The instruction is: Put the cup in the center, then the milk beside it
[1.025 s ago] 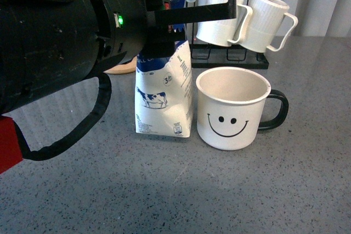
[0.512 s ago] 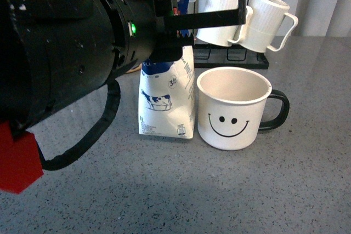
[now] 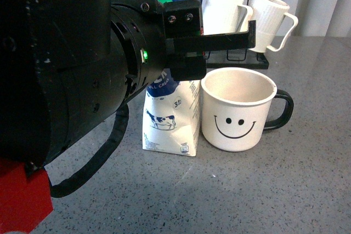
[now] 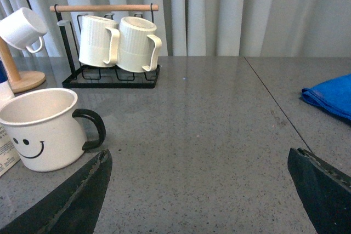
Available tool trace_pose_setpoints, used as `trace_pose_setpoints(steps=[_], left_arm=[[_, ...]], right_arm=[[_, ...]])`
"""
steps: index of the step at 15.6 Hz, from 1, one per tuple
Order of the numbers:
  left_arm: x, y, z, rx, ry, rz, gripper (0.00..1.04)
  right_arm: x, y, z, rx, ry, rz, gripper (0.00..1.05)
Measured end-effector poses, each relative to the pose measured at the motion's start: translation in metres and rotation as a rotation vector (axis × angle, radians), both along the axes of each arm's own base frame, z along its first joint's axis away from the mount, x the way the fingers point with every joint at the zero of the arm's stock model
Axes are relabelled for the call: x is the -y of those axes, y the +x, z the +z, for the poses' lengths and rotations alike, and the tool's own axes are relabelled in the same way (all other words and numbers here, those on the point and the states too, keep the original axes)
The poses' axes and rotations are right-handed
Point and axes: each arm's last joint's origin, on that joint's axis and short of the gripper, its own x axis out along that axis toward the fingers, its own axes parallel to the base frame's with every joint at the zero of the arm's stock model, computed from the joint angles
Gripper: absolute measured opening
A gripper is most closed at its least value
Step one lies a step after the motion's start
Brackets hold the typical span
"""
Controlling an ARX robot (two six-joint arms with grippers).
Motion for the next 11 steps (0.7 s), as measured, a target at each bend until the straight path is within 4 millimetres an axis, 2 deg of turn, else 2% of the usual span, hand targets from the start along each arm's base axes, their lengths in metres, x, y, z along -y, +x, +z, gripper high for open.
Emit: trace_pose_setpoints(steps=[6,11], left_arm=[[-0.004,-0.006,0.017,0.034,-0.041,-0.004,0.97],[-0.027,-0.012,0.043,0.056,-0.062,-0.06,0.98]], right_arm=[[0.0,0.0,0.0,0.0,0.0,0.0,0.98],[0.0,0.0,0.0,0.0,0.0,0.0,0.98]])
